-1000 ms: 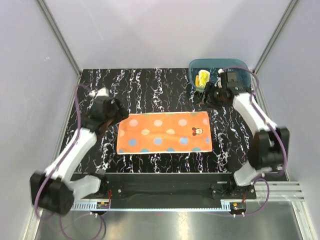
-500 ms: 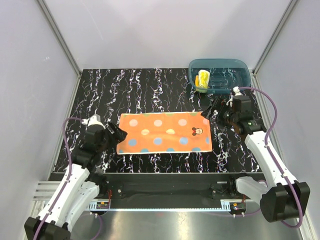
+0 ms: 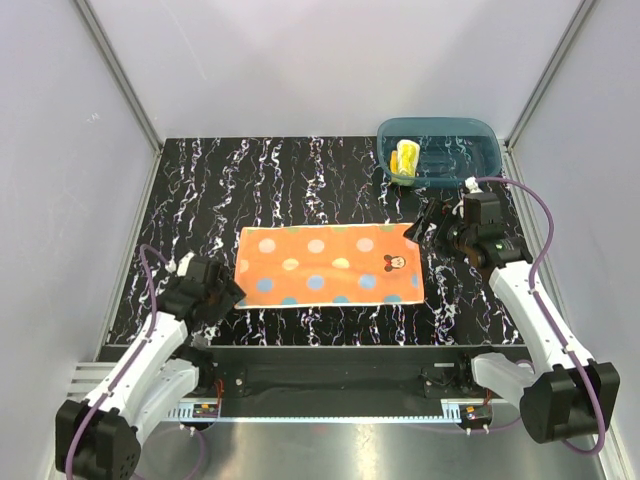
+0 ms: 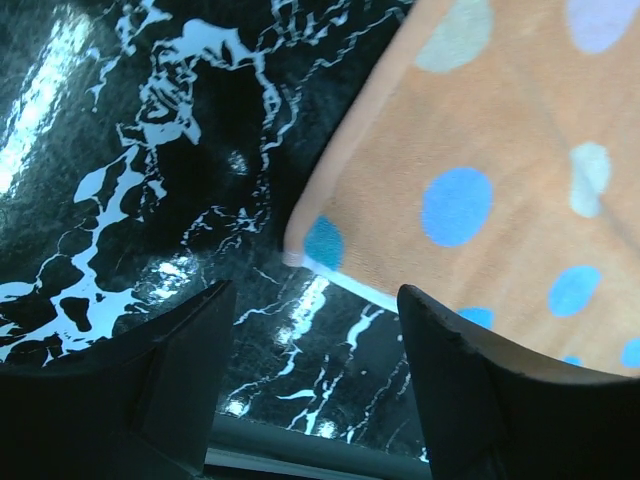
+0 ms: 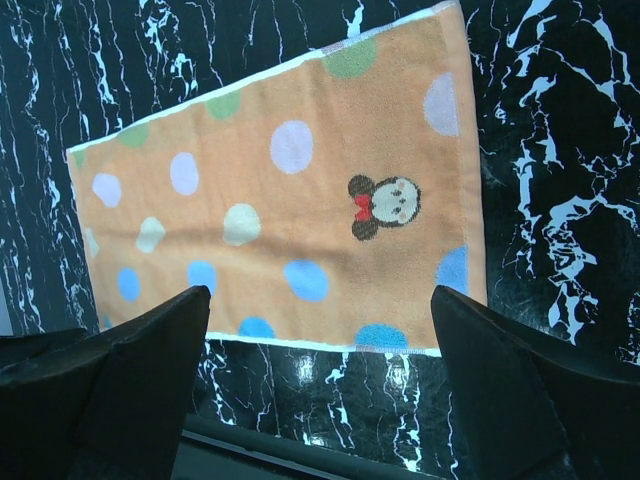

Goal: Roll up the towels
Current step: Fold the towel

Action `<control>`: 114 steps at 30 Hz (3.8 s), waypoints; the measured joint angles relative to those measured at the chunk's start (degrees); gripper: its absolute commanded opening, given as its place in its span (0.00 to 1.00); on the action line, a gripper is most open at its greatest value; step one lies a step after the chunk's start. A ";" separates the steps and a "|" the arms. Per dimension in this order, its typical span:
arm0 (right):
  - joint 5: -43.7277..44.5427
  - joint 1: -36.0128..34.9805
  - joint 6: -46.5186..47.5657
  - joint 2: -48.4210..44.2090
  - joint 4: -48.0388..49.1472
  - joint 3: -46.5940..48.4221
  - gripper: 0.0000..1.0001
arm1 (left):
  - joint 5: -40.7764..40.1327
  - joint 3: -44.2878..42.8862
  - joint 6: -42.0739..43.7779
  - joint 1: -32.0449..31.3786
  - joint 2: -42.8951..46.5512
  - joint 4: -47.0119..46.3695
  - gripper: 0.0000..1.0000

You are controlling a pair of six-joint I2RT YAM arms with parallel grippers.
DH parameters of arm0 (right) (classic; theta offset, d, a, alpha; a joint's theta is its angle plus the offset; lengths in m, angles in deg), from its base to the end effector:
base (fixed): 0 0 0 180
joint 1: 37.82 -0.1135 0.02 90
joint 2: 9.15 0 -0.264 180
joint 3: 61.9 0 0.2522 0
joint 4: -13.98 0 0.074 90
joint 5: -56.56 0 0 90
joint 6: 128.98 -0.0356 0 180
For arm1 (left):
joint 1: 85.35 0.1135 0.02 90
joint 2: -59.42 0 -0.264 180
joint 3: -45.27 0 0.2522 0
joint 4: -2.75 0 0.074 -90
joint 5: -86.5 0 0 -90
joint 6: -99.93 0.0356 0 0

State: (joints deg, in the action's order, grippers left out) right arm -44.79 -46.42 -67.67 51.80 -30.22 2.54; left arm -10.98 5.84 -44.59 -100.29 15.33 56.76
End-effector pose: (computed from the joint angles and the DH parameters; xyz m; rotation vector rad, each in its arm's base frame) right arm 0.2225 0.0407 0.2886 0.3014 2.3095 0.5603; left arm 0.1351 -0.0312 0.1833 -0.9274 2.4362 -0.2764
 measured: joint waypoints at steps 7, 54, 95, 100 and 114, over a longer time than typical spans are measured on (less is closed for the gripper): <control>0.39 0.00 0.59 0.76 -1.36 0.44 1.00 | 0.09 4.11 -1.22 0.00 -2.58 -2.49 0.58; 6.12 0.04 -15.50 10.49 -0.81 -17.75 0.44 | -0.28 1.53 2.51 -0.24 -7.85 -7.80 0.00; 2.69 0.09 -15.10 -13.09 -16.41 -9.33 0.00 | 1.77 -8.50 2.21 -0.31 7.58 8.96 0.00; 2.91 0.09 -13.94 -9.18 -17.53 -5.20 0.00 | 2.19 -16.06 6.82 -0.31 3.32 10.91 0.00; 6.43 1.38 -8.35 11.28 -14.82 5.95 0.00 | 0.48 -27.45 14.67 -0.20 -18.08 10.69 0.00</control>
State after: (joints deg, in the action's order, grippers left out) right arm -38.37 -45.05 -76.02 63.07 -45.04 8.48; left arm -10.50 -21.62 -29.92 -100.49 -2.75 67.45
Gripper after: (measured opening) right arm 0.012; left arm 0.024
